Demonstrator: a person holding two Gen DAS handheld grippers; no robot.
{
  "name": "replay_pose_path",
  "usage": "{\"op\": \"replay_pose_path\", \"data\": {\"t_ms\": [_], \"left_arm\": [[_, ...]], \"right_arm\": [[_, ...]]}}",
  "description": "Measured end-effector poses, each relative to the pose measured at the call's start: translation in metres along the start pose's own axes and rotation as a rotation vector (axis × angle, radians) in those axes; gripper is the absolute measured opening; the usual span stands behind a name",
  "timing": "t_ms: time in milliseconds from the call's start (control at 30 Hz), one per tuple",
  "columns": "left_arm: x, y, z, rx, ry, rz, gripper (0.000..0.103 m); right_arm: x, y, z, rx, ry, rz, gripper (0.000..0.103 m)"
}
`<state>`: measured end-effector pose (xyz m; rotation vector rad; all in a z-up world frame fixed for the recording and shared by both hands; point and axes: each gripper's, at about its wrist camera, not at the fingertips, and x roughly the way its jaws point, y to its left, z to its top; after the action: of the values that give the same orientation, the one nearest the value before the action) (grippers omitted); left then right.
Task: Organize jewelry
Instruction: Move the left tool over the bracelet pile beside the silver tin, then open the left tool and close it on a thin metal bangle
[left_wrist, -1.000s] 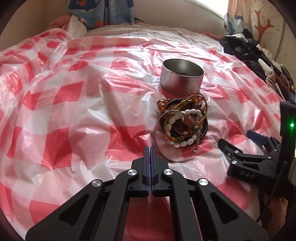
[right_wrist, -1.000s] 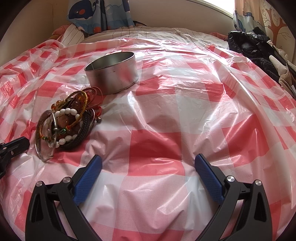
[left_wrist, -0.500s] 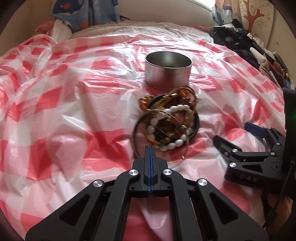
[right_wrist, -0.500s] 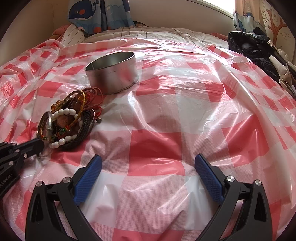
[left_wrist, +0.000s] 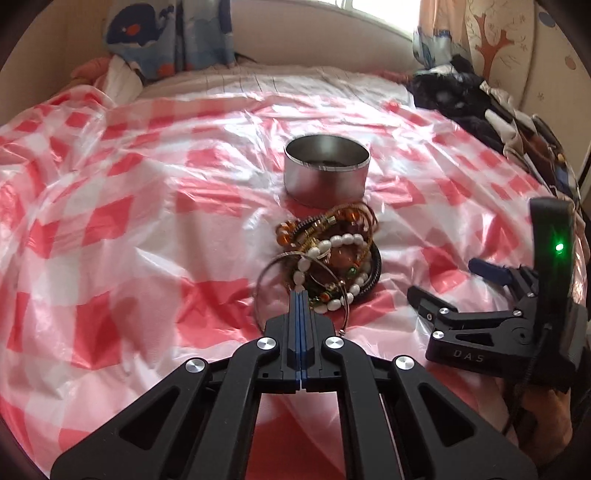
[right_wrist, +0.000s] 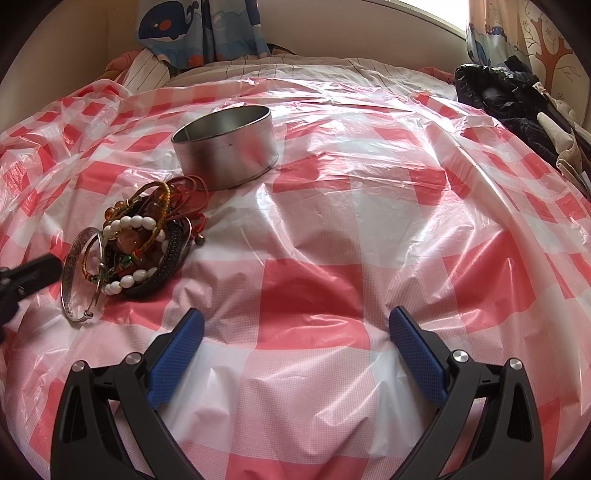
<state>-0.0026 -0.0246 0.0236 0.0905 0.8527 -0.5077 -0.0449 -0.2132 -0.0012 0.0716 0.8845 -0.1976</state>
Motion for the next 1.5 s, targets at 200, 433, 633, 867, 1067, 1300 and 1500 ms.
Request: {"op": "replay_pose_path", "data": {"t_ms": [200,433,633,867,1067,1300,1500], "left_arm": [[0.020,-0.011,-0.005,0.035,0.058,-0.003,0.000],[0.001,-0.003,-0.011,0.021,0.031,-0.018,0.000],[-0.007,-0.003,-0.010,0.007,-0.009,0.022,0.072],[0.000,0.004,-0.001,0.013,-0.029,0.067,0.057],[0.017,0.001,-0.002,0.052,0.020,0.098,0.024],[0.013,-0.001,-0.003,0.080,0.024,0.108,0.002],[-0.018,0.015,0.000,0.049,-0.023,0.121,0.002]], "right_arm": [[0.000,0.000,0.001,0.000,0.001,0.002,0.096],[0.000,0.000,0.001,0.000,0.002,0.003,0.096],[0.000,0.000,0.001,0.000,0.002,0.003,0.096],[0.000,0.001,0.001,0.000,0.002,0.003,0.096],[0.000,0.001,0.001,-0.001,0.001,0.002,0.096],[-0.006,0.001,0.002,0.002,-0.022,0.013,0.096],[-0.052,0.002,0.019,0.017,-0.227,0.326,0.096]]}}
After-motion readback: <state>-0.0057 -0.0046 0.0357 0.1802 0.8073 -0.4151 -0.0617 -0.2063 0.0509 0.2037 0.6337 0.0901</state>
